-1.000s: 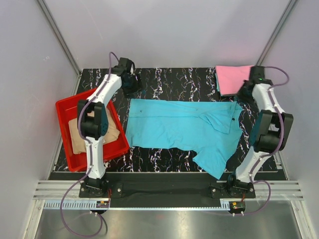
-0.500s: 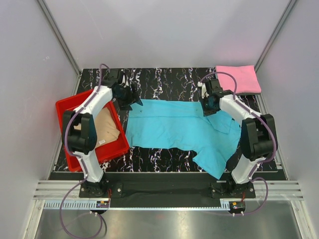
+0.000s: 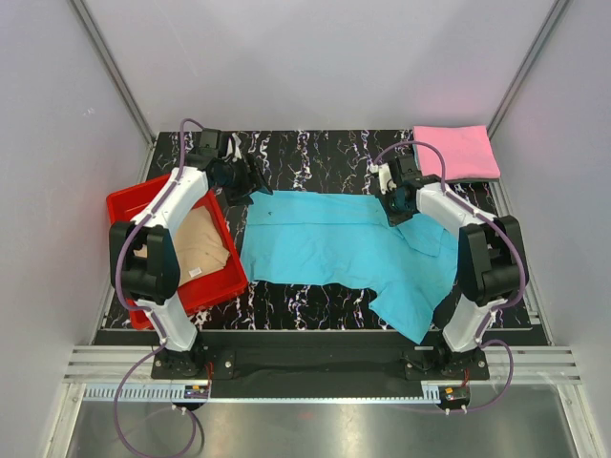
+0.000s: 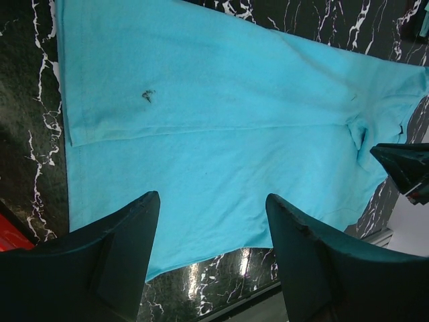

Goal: Fold and stack the t-shirts
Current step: Fold the tshirt

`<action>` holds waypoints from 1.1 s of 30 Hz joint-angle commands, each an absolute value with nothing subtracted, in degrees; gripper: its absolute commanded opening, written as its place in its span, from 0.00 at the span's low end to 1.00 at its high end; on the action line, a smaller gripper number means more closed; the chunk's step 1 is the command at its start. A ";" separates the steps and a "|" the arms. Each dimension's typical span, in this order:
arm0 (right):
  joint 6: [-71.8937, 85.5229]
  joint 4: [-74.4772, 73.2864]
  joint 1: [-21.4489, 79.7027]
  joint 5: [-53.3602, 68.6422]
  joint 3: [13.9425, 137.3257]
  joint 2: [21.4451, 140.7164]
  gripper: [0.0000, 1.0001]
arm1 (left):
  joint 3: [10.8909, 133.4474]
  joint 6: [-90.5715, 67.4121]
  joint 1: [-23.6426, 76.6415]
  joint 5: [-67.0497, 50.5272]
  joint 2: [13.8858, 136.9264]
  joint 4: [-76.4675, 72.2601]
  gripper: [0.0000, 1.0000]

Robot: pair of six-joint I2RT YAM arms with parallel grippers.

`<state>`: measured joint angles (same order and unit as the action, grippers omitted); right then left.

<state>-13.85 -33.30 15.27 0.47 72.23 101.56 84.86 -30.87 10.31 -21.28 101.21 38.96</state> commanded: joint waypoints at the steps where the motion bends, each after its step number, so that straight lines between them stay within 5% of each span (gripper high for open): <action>1: -15.65 -34.19 15.91 -1.14 72.16 103.09 0.20 | 85.69 -31.38 9.84 -23.29 99.40 37.00 0.70; 33: -15.82 -34.89 15.91 -10.20 72.69 108.89 0.22 | 85.61 -31.55 9.05 -22.94 99.93 36.83 0.70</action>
